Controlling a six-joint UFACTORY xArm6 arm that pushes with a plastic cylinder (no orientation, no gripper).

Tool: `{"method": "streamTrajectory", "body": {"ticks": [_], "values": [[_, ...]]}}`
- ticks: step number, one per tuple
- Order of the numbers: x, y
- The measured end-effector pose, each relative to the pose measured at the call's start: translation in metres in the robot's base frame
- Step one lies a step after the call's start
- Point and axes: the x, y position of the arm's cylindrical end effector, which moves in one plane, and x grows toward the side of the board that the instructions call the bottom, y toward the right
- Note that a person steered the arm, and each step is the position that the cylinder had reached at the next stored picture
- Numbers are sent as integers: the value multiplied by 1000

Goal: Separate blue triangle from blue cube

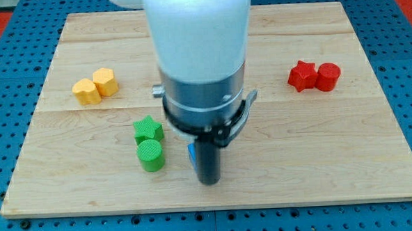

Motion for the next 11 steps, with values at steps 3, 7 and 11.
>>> {"method": "streamTrajectory", "body": {"ticks": [3, 7, 11], "values": [[-100, 30], [-196, 162], [-207, 64]]}}
